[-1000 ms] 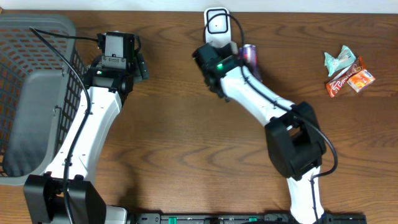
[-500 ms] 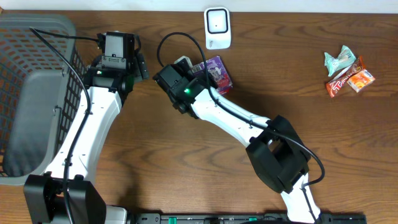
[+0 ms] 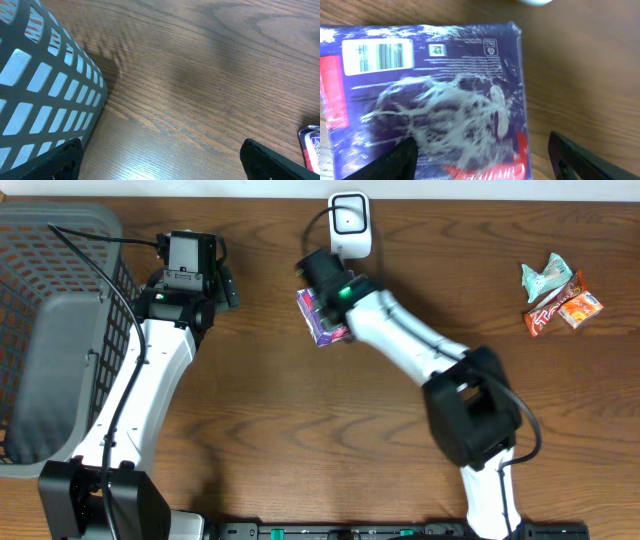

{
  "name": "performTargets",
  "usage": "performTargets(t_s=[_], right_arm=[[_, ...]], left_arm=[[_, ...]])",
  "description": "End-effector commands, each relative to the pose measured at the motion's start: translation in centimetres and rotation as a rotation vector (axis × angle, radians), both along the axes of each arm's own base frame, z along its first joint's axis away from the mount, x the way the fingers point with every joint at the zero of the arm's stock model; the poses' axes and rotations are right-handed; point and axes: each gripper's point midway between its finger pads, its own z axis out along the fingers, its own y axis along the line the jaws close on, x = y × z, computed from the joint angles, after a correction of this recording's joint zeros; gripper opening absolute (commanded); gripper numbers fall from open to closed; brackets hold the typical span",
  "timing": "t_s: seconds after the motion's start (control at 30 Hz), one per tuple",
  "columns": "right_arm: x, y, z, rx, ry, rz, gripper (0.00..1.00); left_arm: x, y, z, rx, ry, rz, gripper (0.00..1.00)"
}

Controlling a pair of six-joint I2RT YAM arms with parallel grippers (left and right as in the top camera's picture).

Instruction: Scan the item barcode

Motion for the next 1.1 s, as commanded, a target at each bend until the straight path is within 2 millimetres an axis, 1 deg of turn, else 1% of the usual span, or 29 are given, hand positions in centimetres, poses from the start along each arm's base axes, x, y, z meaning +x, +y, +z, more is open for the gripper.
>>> performTargets(t_s=[0.0, 0.07, 0.13, 0.2, 0.27, 0.37, 0.43, 0.47, 0.6, 0.77, 0.83, 0.87, 0.93, 1.03, 1.07], right_arm=[[-0.5, 1.5, 1.4, 0.415, 0.183, 0.069, 0.79], [-0.2, 1.3, 2.4, 0.589, 0.24, 0.11, 0.78], [0.1, 0.7, 4.0, 0.746, 0.27, 0.16, 0.79], [0.7, -0.7, 5.0, 0.834, 0.276, 0.166, 0.79], [1.3, -2.2, 5.3, 0.871, 0.272, 0.144, 0.78], [1.7, -4.0, 4.7, 0.874, 0.265, 0.106, 0.77], [1.7, -4.3, 4.2, 0.876, 0.266, 0.098, 0.77], [1.5, -4.2, 3.8, 0.879, 0.269, 0.1, 0.77], [0.6, -3.1, 2.1, 0.911, 0.273, 0.13, 0.77], [-0.1, -2.4, -0.3, 0.939, 0.27, 0.098, 0.76], [-0.3, -2.4, -1.1, 0.957, 0.268, 0.073, 0.69], [-0.4, -2.3, -1.4, 0.96, 0.266, 0.072, 0.63], [-0.6, -2.3, -1.7, 0.96, 0.267, 0.072, 0.56], [-0.8, -2.0, -1.8, 0.959, 0.273, 0.077, 0.55], [-0.9, -1.8, -1.8, 0.959, 0.273, 0.082, 0.56]], left_arm=[[0.1, 0.3, 0.2, 0.018, -0.002, 0.0, 0.99], [0.1, 0.3, 0.2, 0.018, -0.002, 0.0, 0.99], [0.1, 0.3, 0.2, 0.018, -0.002, 0.0, 0.99], [0.1, 0.3, 0.2, 0.018, -0.002, 0.0, 0.99], [0.1, 0.3, 0.2, 0.018, -0.002, 0.0, 0.99], [0.1, 0.3, 0.2, 0.018, -0.002, 0.0, 0.99], [0.1, 0.3, 0.2, 0.018, -0.002, 0.0, 0.99], [0.1, 0.3, 0.2, 0.018, -0.002, 0.0, 0.99], [0.1, 0.3, 0.2, 0.018, -0.002, 0.0, 0.99], [0.1, 0.3, 0.2, 0.018, -0.002, 0.0, 0.99], [0.1, 0.3, 0.2, 0.018, -0.002, 0.0, 0.99], [0.1, 0.3, 0.2, 0.018, -0.002, 0.0, 0.99], [0.1, 0.3, 0.2, 0.018, -0.002, 0.0, 0.99], [0.1, 0.3, 0.2, 0.018, -0.002, 0.0, 0.99], [0.1, 0.3, 0.2, 0.018, -0.002, 0.0, 0.99]])
